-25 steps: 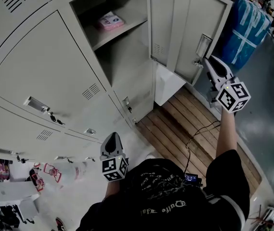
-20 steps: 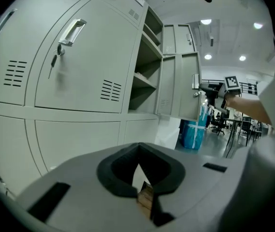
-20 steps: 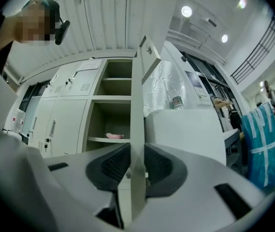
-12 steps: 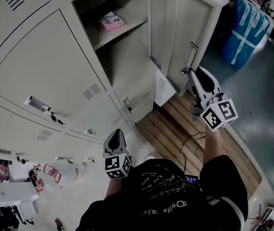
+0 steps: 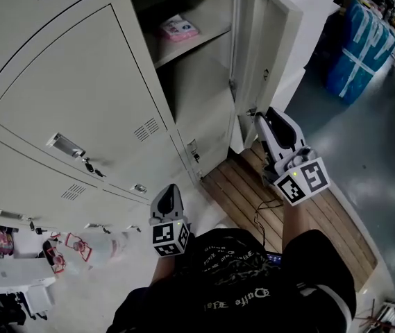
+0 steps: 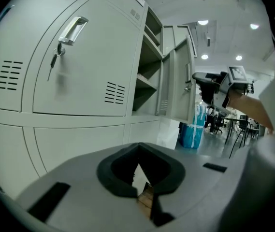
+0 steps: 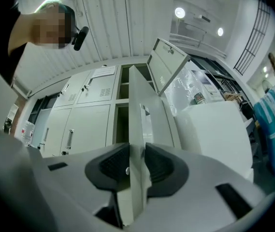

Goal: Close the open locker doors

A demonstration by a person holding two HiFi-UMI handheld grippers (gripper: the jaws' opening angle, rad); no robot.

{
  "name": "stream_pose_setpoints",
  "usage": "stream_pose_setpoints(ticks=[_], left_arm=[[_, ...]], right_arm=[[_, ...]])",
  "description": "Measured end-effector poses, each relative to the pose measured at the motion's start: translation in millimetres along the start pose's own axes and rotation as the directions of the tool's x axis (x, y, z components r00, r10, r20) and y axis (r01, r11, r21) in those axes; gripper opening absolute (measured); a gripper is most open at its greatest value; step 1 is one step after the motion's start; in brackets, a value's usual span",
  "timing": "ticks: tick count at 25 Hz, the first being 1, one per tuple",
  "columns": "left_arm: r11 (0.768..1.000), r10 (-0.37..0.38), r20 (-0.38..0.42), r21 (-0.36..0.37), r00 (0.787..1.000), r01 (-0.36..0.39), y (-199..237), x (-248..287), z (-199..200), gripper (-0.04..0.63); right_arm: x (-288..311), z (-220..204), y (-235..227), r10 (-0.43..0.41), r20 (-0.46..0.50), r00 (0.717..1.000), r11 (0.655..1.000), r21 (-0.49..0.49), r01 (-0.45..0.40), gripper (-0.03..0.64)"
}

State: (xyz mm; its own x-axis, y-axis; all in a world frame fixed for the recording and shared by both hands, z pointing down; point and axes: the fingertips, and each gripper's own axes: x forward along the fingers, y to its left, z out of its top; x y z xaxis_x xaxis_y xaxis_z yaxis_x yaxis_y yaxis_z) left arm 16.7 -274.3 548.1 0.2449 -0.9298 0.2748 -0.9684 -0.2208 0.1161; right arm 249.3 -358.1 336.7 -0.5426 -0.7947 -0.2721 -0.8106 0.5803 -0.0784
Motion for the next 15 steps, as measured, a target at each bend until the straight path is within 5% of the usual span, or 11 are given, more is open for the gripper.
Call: stream_pose_setpoints(ticks=[15], left_arm=[[1.000, -0.019, 0.024, -0.015, 1.000, 0.019, 37.2, 18.7, 20.2, 0.008]], right_arm=[[71.2, -26.6, 71.0, 0.041, -0.041, 0.998, 0.997, -0.057, -0.044, 0.069]])
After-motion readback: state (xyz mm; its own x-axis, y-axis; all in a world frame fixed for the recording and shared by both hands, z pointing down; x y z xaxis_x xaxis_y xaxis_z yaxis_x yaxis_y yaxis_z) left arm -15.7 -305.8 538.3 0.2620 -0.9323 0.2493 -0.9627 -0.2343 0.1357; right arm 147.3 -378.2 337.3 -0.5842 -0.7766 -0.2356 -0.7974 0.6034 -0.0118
